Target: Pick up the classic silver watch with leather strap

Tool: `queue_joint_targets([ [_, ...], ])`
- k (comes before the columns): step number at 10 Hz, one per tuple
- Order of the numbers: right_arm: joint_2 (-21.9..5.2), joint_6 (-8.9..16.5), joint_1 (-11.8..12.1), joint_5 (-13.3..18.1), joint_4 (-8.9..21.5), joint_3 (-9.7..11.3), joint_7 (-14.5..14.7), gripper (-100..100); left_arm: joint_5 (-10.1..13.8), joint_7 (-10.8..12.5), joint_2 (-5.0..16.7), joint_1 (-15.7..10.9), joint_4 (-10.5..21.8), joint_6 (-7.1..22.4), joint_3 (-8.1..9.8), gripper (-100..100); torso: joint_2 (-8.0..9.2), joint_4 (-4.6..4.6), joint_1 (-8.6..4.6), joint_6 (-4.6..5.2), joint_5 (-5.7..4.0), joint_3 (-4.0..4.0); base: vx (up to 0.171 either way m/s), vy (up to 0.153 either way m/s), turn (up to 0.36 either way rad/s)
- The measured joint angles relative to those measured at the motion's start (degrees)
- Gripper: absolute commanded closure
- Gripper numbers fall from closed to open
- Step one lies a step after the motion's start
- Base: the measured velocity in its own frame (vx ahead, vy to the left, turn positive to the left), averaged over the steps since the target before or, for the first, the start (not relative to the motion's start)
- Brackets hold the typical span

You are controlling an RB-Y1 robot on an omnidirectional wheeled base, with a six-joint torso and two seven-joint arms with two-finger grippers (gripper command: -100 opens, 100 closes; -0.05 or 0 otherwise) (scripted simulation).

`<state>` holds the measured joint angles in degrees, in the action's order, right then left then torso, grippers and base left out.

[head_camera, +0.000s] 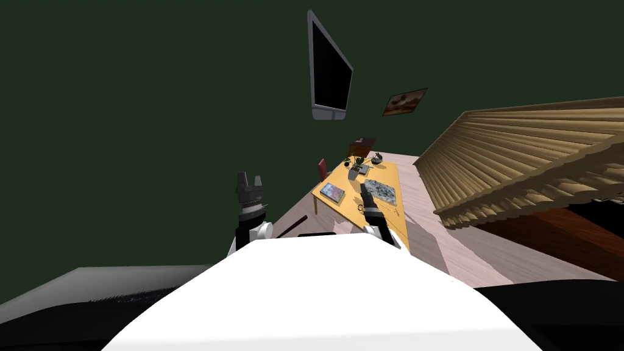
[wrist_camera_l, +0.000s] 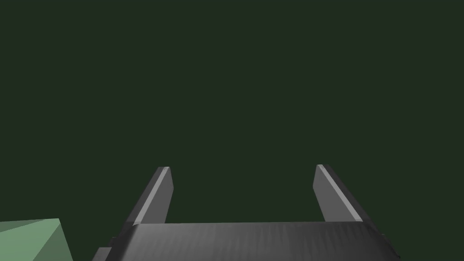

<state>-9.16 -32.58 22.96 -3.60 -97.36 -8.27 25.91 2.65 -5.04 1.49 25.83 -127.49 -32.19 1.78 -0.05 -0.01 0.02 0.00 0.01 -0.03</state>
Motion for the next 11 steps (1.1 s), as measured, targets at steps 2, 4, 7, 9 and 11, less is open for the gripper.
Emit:
queue_joint_targets([
  [2, -0.6, -0.34, -0.64, -0.05, 3.19, -1.0, 2.43, -100, 0.0, 0.0, 0.0, 0.0, 0.0, 0.0, 0.0, 0, -0.02, 0.0, -0.02, 0.01, 0.0, -0.01, 0.019, 0.0, 0.061],
  [4, -0.82, 0.2, -1.93, 0.04, 6.24, -1.95, 5.18, -100, 0.0, 0.0, 0.0, 0.0, 0.0, 0.0, 0.0, 0, -0.04, -0.01, -0.01, 0.0, 0.0, -0.02, 0.02, 0.005, 0.067],
  [7, -1.29, -0.66, -2.63, 0.12, 11.8, -3.16, 8.99, -100, 0.0, 0.0, 0.0, 0.0, 0.0, 0.0, 0.0, 0, -0.01, -0.01, 0.0, 0.02, 0.0, -0.01, 0.018, 0.003, 0.069],
  [9, -1.91, -0.18, -3.04, 0.07, 14.5, -4.18, 11.63, -100, 0.0, 0.0, 0.0, 0.01, 0.0, 0.0, 0.0, 0, 0.0, 0.0, -0.01, 0.03, 0.01, 0.0, 0.01, 0.0, 0.02],
  [11, -1.97, -0.17, -3.82, 0.17, 17.2, -4.77, 13.54, -100, 0.0, 0.0, 0.0, 0.0, 0.0, 0.0, 0.0, 0, 0.0, 0.01, 0.0, 0.0, 0.01, 0.0, 0.014, 0.002, 0.063],
])
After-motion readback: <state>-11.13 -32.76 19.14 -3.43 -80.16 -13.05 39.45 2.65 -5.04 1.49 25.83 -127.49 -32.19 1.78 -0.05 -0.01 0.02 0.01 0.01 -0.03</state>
